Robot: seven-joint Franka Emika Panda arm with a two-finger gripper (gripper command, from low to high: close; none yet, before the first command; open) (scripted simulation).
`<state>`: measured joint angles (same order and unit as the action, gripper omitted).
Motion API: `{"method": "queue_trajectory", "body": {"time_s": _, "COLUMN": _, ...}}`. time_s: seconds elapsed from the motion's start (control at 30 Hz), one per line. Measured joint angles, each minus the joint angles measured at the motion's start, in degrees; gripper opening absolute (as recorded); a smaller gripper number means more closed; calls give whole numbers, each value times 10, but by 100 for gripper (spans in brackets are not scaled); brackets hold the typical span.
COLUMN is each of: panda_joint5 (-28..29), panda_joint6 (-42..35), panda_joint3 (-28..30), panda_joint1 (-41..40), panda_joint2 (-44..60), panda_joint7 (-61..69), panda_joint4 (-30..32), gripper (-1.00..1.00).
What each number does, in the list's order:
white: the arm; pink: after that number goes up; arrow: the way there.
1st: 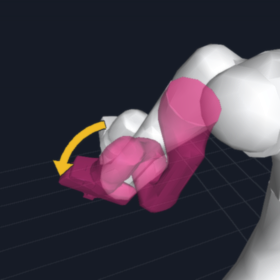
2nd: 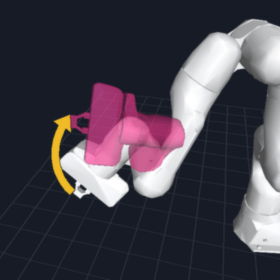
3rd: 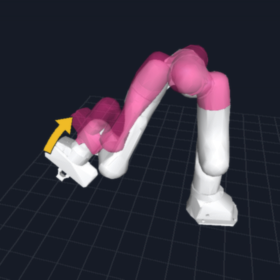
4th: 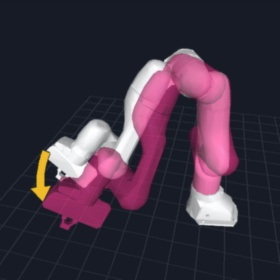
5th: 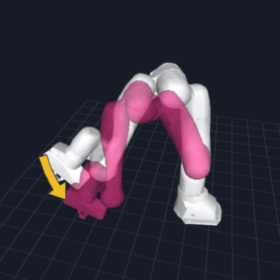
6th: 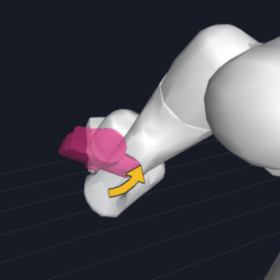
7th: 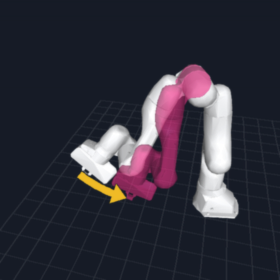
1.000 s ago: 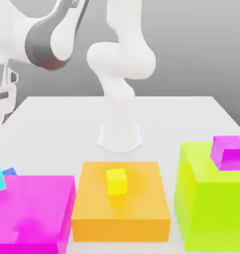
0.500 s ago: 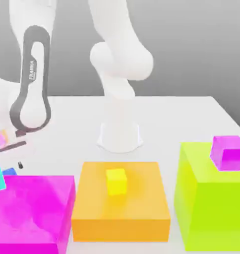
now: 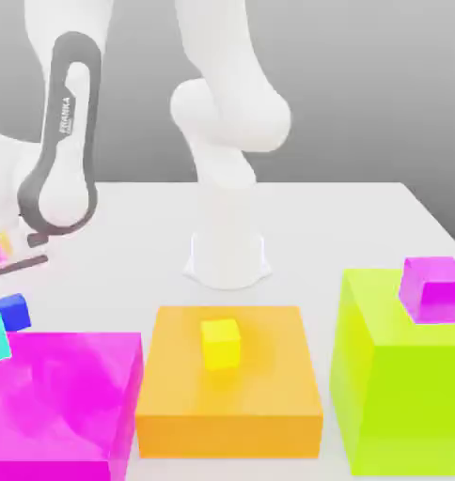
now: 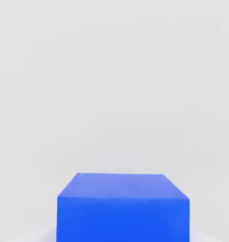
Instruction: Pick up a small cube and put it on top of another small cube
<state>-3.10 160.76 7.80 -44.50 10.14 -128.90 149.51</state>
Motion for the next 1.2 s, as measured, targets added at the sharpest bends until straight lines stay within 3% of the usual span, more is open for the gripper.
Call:
{"method": "queue_trajectory", "body": {"time_s": 0.17, "panda_joint5": -27, "panda_joint6": -64, "panda_joint3": -23, "panda_joint1": 15, "panda_joint2": -39, "panda_joint7": 18, "panda_joint4": -77, "gripper": -100}}
{"method": "queue_trajectory", "body": {"time_s": 0.47, "panda_joint5": -73, "panda_joint6": -208, "panda_joint3": -113, "panda_joint1": 190, "panda_joint2": -125, "panda_joint7": 34, "panda_joint4": -144, "gripper": -100}}
{"method": "queue_trajectory", "body": {"time_s": 0.7, "panda_joint5": -67, "panda_joint6": -299, "panda_joint3": -182, "panda_joint1": 296, "panda_joint2": -177, "panda_joint7": 24, "panda_joint4": -173, "gripper": -100}}
{"method": "queue_trajectory", "body": {"time_s": 1.07, "panda_joint5": -40, "panda_joint6": -435, "panda_joint3": -337, "panda_joint1": 436, "panda_joint2": -232, "panda_joint7": -15, "panda_joint4": -214, "gripper": -100}}
{"method": "queue_trajectory", "body": {"time_s": 1.2, "panda_joint5": -26, "panda_joint6": -380, "panda_joint3": -357, "panda_joint1": 442, "panda_joint2": -205, "panda_joint7": -42, "panda_joint4": -176, "gripper": -100}}
